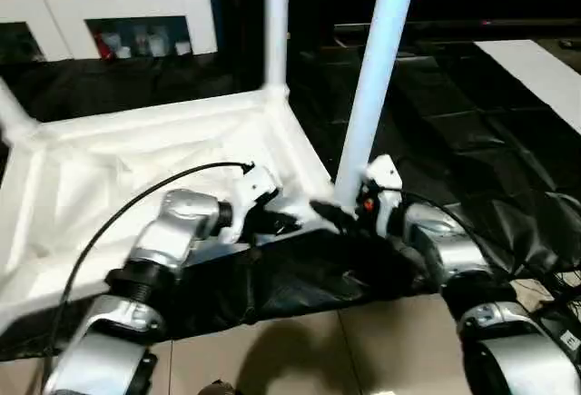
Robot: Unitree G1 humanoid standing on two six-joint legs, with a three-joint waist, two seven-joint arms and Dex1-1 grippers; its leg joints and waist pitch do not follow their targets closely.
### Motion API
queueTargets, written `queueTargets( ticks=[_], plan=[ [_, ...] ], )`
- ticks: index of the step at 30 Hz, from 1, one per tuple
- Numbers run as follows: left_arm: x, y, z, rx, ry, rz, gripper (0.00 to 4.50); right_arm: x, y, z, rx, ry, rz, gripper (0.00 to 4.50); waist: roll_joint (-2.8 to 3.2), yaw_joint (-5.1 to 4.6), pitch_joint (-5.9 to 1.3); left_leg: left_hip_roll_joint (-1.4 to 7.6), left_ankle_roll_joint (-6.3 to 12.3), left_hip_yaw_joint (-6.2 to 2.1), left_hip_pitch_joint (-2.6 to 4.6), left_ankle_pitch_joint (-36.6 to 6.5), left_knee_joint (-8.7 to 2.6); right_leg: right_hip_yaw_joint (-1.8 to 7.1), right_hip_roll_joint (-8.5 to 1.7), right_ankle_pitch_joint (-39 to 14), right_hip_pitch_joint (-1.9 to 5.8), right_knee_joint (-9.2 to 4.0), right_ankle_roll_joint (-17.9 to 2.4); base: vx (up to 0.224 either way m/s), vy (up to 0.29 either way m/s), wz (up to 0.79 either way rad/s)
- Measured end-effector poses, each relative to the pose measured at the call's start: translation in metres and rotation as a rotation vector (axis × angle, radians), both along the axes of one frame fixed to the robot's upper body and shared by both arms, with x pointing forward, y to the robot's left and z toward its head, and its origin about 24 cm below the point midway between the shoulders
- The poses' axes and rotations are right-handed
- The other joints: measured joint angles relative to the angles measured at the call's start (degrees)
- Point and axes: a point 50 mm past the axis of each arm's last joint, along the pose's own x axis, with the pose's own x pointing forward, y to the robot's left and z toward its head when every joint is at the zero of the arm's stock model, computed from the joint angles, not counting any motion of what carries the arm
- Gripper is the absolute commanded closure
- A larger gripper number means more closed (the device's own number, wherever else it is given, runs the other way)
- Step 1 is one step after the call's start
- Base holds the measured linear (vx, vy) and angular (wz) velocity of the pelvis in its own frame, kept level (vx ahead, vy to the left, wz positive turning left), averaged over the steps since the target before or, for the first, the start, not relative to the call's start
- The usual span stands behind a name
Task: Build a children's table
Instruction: Rotate leg to tighten
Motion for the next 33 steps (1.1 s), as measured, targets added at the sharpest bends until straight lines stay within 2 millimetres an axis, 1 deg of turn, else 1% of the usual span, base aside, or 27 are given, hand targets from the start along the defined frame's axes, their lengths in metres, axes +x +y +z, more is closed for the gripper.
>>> queueTargets(
  ticks=[3,4,5,7,8,9,13,15,20,23,25,26,29,31,32,33],
  plan=[
    [-0.003,0.005,-0.001,-0.002,0.024,-0.059,4.50,-0.006,-0.006,0.002,-0.013,0.040,0.129,0.68,-0.01,0.42,0.00,0.00,0.05,0.00,-0.01,-0.1,0.15,0.01,-0.02,0.0,0.03,0.03,0.0,0.000,0.000,0.00],
    [-0.004,0.007,-0.002,-0.003,0.034,-0.073,4.50,-0.007,-0.008,0.003,-0.019,0.051,0.166,0.82,-0.01,0.57,0.00,0.01,0.05,0.00,0.00,-0.1,0.15,0.01,-0.02,0.0,0.04,0.04,-0.1,0.000,0.000,0.00],
    [-0.005,0.008,-0.002,-0.004,0.045,-0.090,4.50,-0.009,-0.008,0.003,-0.022,0.063,0.204,0.82,-0.01,0.72,0.00,0.02,0.04,0.00,0.02,-0.1,0.17,0.01,-0.02,0.0,0.05,0.07,-0.1,0.000,0.000,0.00],
    [-0.006,0.013,-0.001,-0.002,0.066,-0.124,4.50,-0.012,-0.009,0.004,-0.026,0.087,0.270,1.02,-0.01,1.24,0.00,0.04,0.03,0.00,0.05,0.0,0.20,0.01,-0.02,0.0,0.05,0.13,-0.1,0.000,0.000,0.00],
    [-0.006,0.014,-0.001,0.003,0.073,-0.141,4.50,-0.013,-0.009,0.004,-0.027,0.095,0.297,1.02,-0.01,1.39,0.00,0.06,0.03,0.00,0.05,0.0,0.21,0.00,-0.02,0.0,0.05,0.15,-0.1,0.000,0.000,0.00],
    [-0.007,0.016,-0.001,0.007,0.081,-0.156,4.50,-0.014,-0.008,0.004,-0.027,0.103,0.323,1.18,-0.01,1.51,0.00,0.07,0.03,0.00,0.06,0.0,0.22,0.00,-0.02,0.0,0.06,0.16,-0.1,0.000,0.000,0.00],
    [-0.010,0.019,-0.002,0.013,0.095,-0.212,4.50,-0.018,-0.006,0.004,-0.030,0.133,0.391,1.48,-0.01,1.74,0.00,0.07,0.02,0.01,0.04,0.0,0.27,0.01,-0.02,0.0,0.10,0.14,-0.1,0.000,0.000,0.00],
    [-0.010,0.020,-0.002,0.015,0.096,-0.223,4.50,-0.018,-0.005,0.004,-0.030,0.141,0.401,1.75,-0.01,1.80,0.00,0.07,0.02,0.01,0.05,0.0,0.27,0.01,-0.02,0.0,0.11,0.16,-0.1,0.000,0.000,0.00],
    [-0.009,0.020,-0.002,0.015,0.097,-0.216,4.50,-0.019,-0.005,0.004,-0.030,0.140,0.395,1.87,-0.01,1.89,-0.01,0.07,0.02,0.01,0.06,0.0,0.28,0.01,-0.03,0.0,0.11,0.19,-0.1,0.000,0.000,0.00],
    [-0.007,0.019,-0.002,0.010,0.091,-0.183,4.50,-0.019,-0.006,0.003,-0.026,0.130,0.352,1.90,0.00,2.00,-0.01,0.08,0.01,0.01,0.13,0.0,0.32,0.01,-0.04,0.0,0.16,0.28,-0.1,0.000,0.000,0.00],
    [-0.004,0.017,-0.003,0.009,0.072,-0.135,4.50,-0.015,-0.006,0.001,-0.021,0.114,0.273,1.91,-0.01,1.98,-0.01,0.10,-0.04,0.01,0.16,0.0,0.42,0.03,-0.04,0.0,0.17,0.43,-0.1,0.000,0.000,0.00],
    [-0.001,0.016,-0.002,0.017,0.061,-0.101,4.50,-0.012,-0.006,0.000,-0.016,0.104,0.209,1.91,-0.07,1.85,-0.02,0.10,-0.09,0.00,0.21,0.0,0.48,0.05,-0.05,0.1,0.18,0.53,-0.1,0.000,0.000,0.00],
    [0.009,0.008,-0.004,0.021,0.020,0.048,4.50,0.002,0.002,-0.003,0.001,0.073,-0.059,1.93,-0.09,1.17,-0.02,0.09,-0.19,-0.01,0.38,0.1,0.45,0.08,-0.05,0.0,0.25,0.48,-0.1,0.000,0.000,0.00],
    [0.011,0.000,-0.005,0.012,0.010,0.086,4.50,0.006,0.000,-0.004,-0.006,0.058,-0.158,1.94,-0.10,0.92,-0.02,0.09,-0.19,0.00,0.44,0.1,0.45,0.08,-0.05,0.0,0.31,0.33,0.1,0.000,0.000,0.00],
    [0.012,-0.004,-0.006,0.006,0.007,0.111,4.50,0.008,0.001,-0.005,-0.002,0.056,-0.209,1.95,-0.12,0.77,-0.03,0.09,-0.19,0.00,0.47,0.1,0.43,0.08,-0.05,0.0,0.36,0.27,0.1,0.000,0.000,0.00],
    [0.014,-0.008,-0.006,0.004,-0.003,0.151,4.50,0.011,0.005,-0.006,0.012,0.055,-0.293,1.96,-0.02,0.52,-0.06,0.08,-0.19,0.01,0.56,0.1,0.39,0.10,-0.05,0.0,0.43,0.22,0.1,0.000,0.000,0.00]
  ],
)
